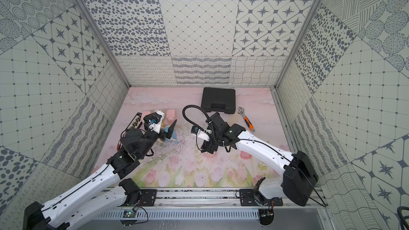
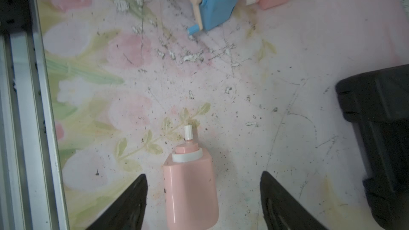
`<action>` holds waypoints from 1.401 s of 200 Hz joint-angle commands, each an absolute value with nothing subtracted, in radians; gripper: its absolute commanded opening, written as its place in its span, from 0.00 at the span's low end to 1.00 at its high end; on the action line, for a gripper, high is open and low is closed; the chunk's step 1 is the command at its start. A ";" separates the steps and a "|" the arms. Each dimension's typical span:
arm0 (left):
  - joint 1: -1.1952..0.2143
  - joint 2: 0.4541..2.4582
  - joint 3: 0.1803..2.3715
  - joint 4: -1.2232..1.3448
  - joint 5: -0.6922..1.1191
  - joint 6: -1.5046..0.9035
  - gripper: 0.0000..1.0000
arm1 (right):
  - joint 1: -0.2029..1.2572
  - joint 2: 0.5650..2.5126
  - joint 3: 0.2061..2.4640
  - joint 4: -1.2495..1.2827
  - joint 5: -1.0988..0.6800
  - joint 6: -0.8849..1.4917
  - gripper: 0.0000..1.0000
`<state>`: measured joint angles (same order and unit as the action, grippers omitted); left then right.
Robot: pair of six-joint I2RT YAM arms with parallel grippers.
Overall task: Put the tray back into the pencil sharpener
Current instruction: Place the pencil sharpener at the center of the board, then pick up the container from the center of the board.
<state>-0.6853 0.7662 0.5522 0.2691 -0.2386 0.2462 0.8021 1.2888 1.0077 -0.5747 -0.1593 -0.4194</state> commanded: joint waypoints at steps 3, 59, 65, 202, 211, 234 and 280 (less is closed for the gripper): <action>-0.678 0.763 0.615 0.139 -0.086 0.366 0.95 | 0.808 1.113 0.896 -0.376 -0.015 -0.005 0.76; -0.680 0.938 0.767 -0.160 0.237 0.547 0.95 | 0.776 0.781 0.683 -0.748 0.464 1.006 0.65; -0.679 0.960 0.779 -0.173 0.262 0.549 0.96 | 0.770 0.750 0.662 -0.790 0.472 1.084 0.65; -0.761 1.224 0.868 -0.254 0.337 0.627 0.96 | 0.399 0.632 0.397 -0.831 0.201 1.647 0.57; -0.761 1.224 0.864 -0.249 0.335 0.629 0.96 | 0.382 0.658 0.391 -0.788 0.183 1.638 0.56; -0.760 1.224 0.856 -0.244 0.331 0.635 0.96 | 0.351 0.738 0.384 -0.721 0.154 1.619 0.53; -0.762 1.205 0.822 -0.194 0.313 0.643 0.96 | 0.306 0.819 0.375 -0.652 0.134 1.578 0.40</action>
